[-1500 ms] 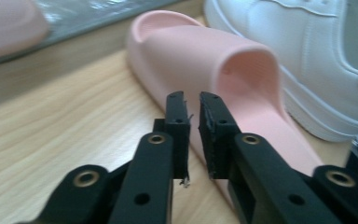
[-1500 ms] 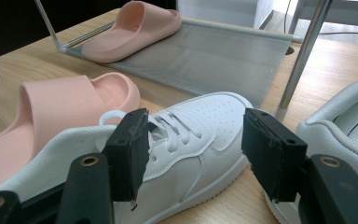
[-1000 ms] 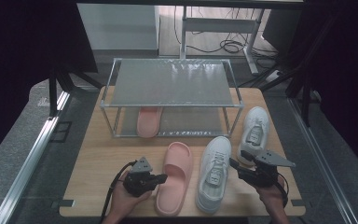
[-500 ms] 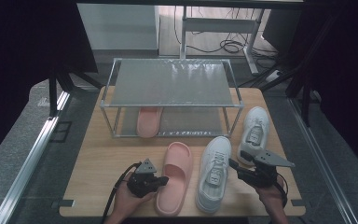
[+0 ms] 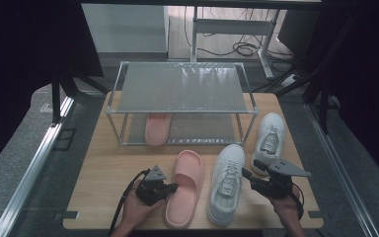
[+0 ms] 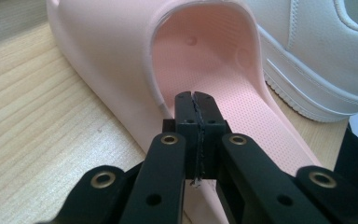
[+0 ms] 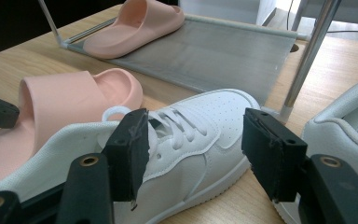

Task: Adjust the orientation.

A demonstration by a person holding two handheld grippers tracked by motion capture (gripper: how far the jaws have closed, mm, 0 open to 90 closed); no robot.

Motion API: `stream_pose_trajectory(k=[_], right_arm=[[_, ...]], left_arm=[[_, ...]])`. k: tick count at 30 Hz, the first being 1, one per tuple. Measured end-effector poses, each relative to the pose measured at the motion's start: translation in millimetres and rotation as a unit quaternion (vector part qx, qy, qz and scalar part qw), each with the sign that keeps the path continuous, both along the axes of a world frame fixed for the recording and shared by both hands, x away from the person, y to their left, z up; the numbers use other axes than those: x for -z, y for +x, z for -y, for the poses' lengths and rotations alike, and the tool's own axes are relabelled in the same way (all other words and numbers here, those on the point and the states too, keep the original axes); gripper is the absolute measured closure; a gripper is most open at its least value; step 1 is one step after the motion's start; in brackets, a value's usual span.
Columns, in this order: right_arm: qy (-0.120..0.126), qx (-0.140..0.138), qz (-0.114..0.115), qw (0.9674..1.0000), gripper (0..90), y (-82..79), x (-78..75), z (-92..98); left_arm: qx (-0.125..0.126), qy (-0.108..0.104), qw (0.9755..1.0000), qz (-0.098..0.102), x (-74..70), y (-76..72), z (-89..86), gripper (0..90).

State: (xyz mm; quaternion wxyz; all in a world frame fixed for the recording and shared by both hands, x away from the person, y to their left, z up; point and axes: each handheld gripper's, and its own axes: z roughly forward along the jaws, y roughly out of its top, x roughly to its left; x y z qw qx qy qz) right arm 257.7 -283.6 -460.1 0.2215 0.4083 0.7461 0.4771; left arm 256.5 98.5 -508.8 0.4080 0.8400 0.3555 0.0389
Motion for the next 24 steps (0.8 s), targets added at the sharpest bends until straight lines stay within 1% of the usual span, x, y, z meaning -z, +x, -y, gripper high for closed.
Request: stream_pose_trajectory(k=[4,16,21,24], right_arm=[[0.000,0.002,0.001,1.0000,41.8,0.0,0.1,0.6],[0.001,0.003,0.000,1.0000,41.7,0.2,0.4,0.8],[0.000,0.001,-0.001,1.0000,41.7,0.2,1.0,0.1],[0.000,0.002,0.000,1.0000,41.7,0.1,0.9,0.6]], left_arm=[[-0.004,0.001,1.0000,-0.001,-0.2,2.2,-2.2,89.9],[-0.037,-0.002,0.9993,-0.004,0.3,14.9,-18.4,89.0],[-0.036,-0.001,0.9994,-0.003,-0.4,14.1,-19.1,87.9],[-0.032,-0.009,0.9995,0.000,-3.8,11.6,-19.4,86.7]])
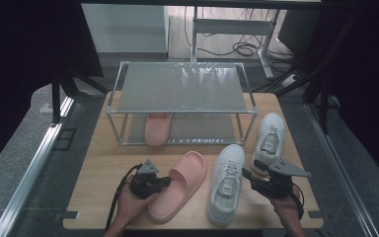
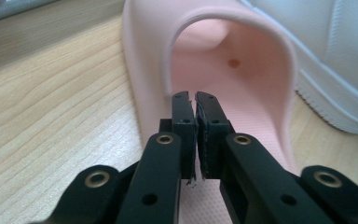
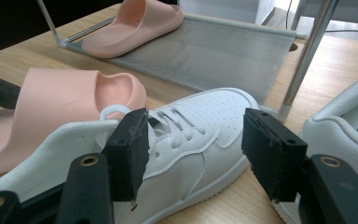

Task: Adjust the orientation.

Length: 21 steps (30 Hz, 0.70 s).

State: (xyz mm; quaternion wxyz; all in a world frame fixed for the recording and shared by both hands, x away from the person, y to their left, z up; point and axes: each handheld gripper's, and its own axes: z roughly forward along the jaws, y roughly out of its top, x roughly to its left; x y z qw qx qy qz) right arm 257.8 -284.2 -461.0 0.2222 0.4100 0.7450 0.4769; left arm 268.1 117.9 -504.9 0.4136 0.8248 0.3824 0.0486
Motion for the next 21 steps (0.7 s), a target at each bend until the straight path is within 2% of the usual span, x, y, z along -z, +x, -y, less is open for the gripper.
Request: stream_pose_trajectory(k=[4,11,14,21], right_arm=[[0.001,0.001,0.001,1.0000,41.7,-0.2,-0.4,1.1],[0.002,0.003,0.002,1.0000,41.7,-0.3,-1.3,1.9],[0.002,0.004,0.002,1.0000,41.7,0.0,-1.4,2.7],[0.002,0.005,0.001,1.0000,41.7,0.1,-1.1,3.0]], left_arm=[[0.005,-0.015,0.9999,0.004,-5.8,-4.0,-1.4,83.9],[0.004,-0.028,0.9996,0.007,-9.4,-8.9,-2.1,74.4],[0.014,-0.034,0.9993,0.006,-12.4,-12.9,0.2,73.3],[0.031,-0.034,0.9989,0.011,-16.8,-17.8,10.4,71.6]])
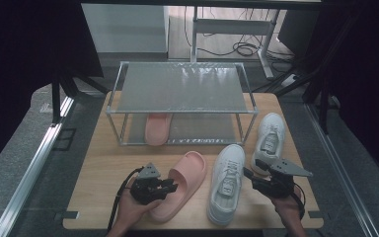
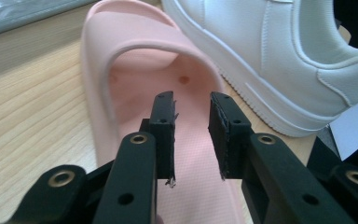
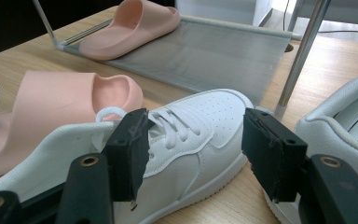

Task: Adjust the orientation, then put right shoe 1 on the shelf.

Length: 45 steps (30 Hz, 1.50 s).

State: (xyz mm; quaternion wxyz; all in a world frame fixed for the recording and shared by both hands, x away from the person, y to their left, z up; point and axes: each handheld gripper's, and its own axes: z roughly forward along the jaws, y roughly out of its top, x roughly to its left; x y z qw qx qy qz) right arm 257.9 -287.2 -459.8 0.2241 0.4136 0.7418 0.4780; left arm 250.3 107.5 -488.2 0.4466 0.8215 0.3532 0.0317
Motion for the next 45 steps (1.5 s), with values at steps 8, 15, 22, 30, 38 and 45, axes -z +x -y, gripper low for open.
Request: stream_pose_trajectory(k=[8,15,22,30,38,45], right_arm=[[0.002,0.008,0.006,1.0000,41.7,-4.6,-3.3,4.9],[0.002,0.007,0.006,1.0000,41.7,-4.7,-2.9,4.0],[0.001,0.001,0.004,1.0000,41.7,-4.3,-1.9,0.3],[0.003,0.003,0.005,1.0000,41.7,-4.8,-2.9,2.2],[0.003,0.003,0.005,1.0000,41.7,-5.3,-2.8,2.3],[0.004,0.005,0.004,1.0000,41.7,-5.8,-2.4,4.5]], left_arm=[[0.009,0.000,0.9999,0.005,-3.8,-1.2,12.1,67.8],[0.021,0.010,0.9997,-0.001,-0.6,-0.3,25.4,68.3],[0.030,0.018,0.9994,-0.002,0.8,1.0,37.1,68.3],[0.030,0.018,0.9994,-0.003,0.7,2.2,44.2,68.5],[0.034,0.024,0.9991,0.000,0.4,-1.6,50.9,67.8],[0.018,0.046,0.9988,0.001,7.9,-3.1,49.1,67.2]])
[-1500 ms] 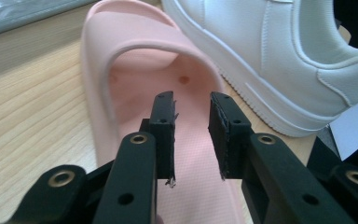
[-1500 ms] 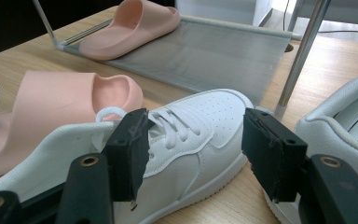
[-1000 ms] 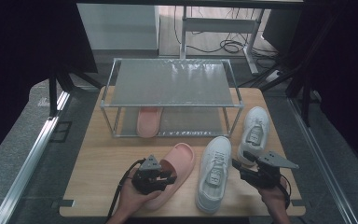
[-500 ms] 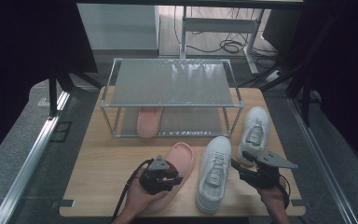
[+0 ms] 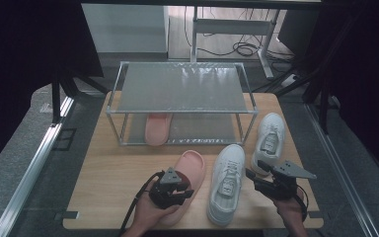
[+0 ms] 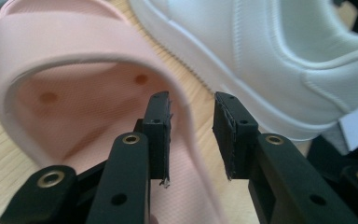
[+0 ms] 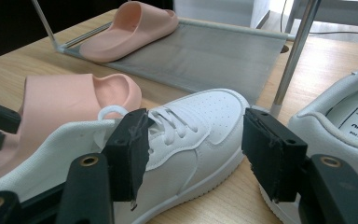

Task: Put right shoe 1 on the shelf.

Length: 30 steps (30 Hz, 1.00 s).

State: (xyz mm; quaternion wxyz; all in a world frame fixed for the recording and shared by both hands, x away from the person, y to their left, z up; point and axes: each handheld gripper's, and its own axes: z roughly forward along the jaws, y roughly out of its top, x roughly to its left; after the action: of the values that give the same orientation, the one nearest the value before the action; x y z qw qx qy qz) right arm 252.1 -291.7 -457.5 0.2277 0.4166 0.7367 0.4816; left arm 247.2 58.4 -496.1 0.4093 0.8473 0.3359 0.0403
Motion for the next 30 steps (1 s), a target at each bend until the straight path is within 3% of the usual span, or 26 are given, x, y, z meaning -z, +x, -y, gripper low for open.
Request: stream_pose_trajectory(k=[8,12,18,21,30], right_arm=[[-0.003,-0.002,-0.002,1.0000,41.7,0.8,0.6,-1.5],[-0.002,-0.003,-0.002,1.0000,41.7,0.5,0.6,-1.5],[-0.003,-0.002,-0.003,1.0000,41.7,1.1,1.5,-1.4],[-0.002,-0.002,-0.002,1.0000,41.7,1.1,1.5,-1.3],[-0.003,-0.001,-0.004,1.0000,41.7,1.2,1.6,-0.9]], left_arm=[[-0.001,0.032,0.9995,-0.007,8.6,13.6,18.8,67.1],[-0.001,0.029,0.9994,-0.017,12.1,19.5,24.0,71.0],[-0.020,0.047,0.9987,0.004,7.8,19.3,23.2,83.4],[-0.026,0.039,0.9989,0.002,6.1,20.0,17.8,85.0],[-0.044,0.017,0.9986,0.022,-9.0,18.1,7.3,85.1]])
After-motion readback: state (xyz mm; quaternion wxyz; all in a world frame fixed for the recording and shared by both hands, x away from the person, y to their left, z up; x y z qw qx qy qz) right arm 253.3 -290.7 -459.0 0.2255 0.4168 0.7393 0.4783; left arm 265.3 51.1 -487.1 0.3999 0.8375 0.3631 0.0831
